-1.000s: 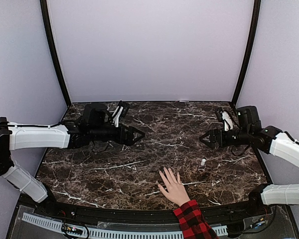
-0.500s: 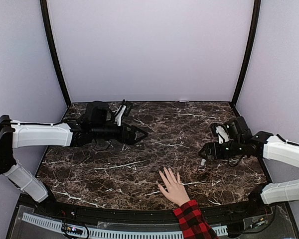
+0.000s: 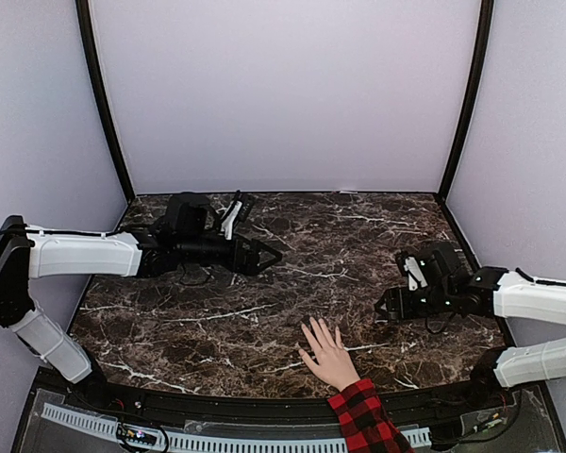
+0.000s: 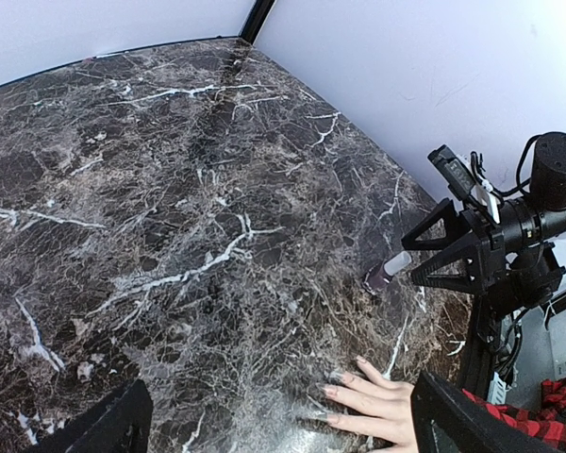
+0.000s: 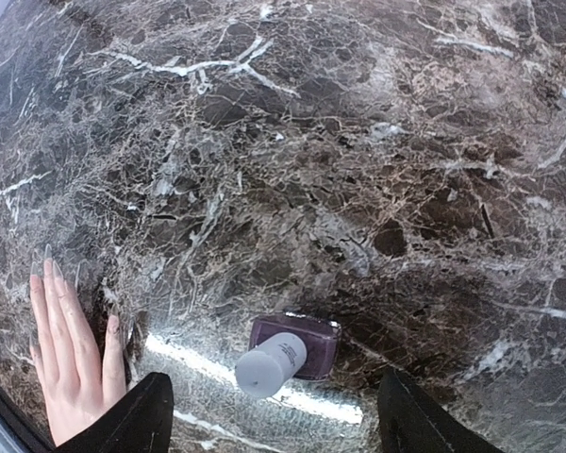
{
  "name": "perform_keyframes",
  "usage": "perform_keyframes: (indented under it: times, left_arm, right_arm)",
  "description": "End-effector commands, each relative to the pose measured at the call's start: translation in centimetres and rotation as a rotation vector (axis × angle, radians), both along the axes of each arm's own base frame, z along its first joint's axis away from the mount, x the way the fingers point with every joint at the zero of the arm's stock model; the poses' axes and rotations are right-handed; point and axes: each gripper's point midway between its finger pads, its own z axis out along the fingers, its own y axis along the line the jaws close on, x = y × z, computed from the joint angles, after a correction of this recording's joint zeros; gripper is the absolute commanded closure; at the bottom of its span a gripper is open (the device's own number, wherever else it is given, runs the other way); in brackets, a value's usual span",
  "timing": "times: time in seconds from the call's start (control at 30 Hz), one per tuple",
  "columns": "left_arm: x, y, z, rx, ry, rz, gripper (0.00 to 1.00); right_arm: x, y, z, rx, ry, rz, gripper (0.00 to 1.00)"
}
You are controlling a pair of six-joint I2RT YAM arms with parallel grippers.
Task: Paint the nails
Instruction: Pick up the nail polish bottle from the center of the board.
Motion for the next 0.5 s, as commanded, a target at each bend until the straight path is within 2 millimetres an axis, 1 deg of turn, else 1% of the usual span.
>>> perform_keyframes:
  times: [0.0, 0.27, 0.47]
  left_arm:
    - [0.3, -0.3, 1.8, -0.034, -0.039, -0.005, 0.01]
    - [0.4, -0.3, 1.8, -0.034, -0.035, -0.001, 0.01]
    - [0.4, -0.1, 1.8, -0.030, -0.036, 0.005, 0.01]
  right_arm:
    - [0.5, 0.7, -0.2, 0.033, -0.038, -0.014, 0.27]
    - [0.6, 1.1, -1.9, 0.016, -0.021, 0.000, 0.28]
    - [1.1, 2.0, -2.1, 0.026, -0.034, 0.026, 0.29]
